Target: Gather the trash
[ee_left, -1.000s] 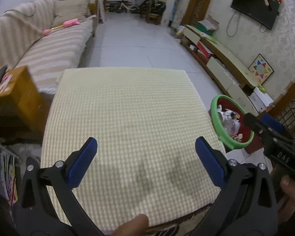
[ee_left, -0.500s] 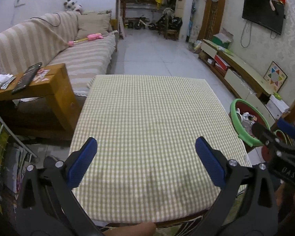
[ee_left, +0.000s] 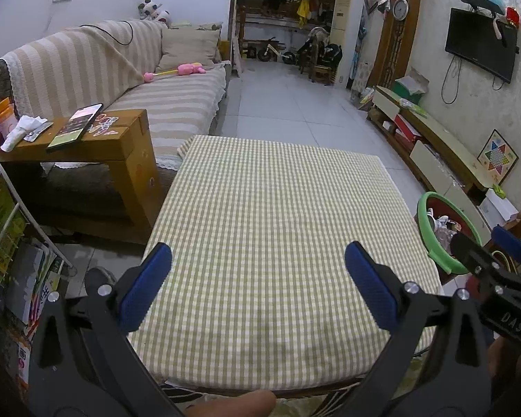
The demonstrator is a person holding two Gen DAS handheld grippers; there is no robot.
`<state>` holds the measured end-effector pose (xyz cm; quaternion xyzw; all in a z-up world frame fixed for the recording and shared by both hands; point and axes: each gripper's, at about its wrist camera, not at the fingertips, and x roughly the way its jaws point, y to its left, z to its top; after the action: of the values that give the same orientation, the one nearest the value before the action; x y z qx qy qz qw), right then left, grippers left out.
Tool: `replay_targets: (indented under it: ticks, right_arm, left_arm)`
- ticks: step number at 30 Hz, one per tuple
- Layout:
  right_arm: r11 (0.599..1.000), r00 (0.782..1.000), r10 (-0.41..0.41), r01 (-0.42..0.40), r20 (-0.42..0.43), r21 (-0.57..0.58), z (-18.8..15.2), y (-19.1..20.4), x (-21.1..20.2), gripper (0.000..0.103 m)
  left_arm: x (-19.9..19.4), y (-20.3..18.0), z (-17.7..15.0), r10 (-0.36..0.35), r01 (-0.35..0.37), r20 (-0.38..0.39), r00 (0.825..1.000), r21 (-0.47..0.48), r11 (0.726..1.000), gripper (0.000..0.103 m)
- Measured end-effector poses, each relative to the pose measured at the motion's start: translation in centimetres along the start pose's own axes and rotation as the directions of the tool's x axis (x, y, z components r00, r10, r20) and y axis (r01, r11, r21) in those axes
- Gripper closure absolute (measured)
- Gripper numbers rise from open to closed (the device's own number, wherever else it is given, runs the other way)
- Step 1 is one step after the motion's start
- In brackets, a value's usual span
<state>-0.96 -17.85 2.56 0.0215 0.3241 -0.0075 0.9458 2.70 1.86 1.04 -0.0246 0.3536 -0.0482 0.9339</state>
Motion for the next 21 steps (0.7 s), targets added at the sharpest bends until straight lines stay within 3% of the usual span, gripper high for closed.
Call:
replay_targets:
  ticks: [21]
  right_arm:
    - [1.000, 1.000, -0.019, 0.019, 0.014, 0.009, -0.15, -0.39, -0.24, 0.008]
  left_arm:
    - [-0.14, -0.36, -0.23, 0.008, -0.008, -0.002, 1.000, 0.021, 1.000, 0.005]
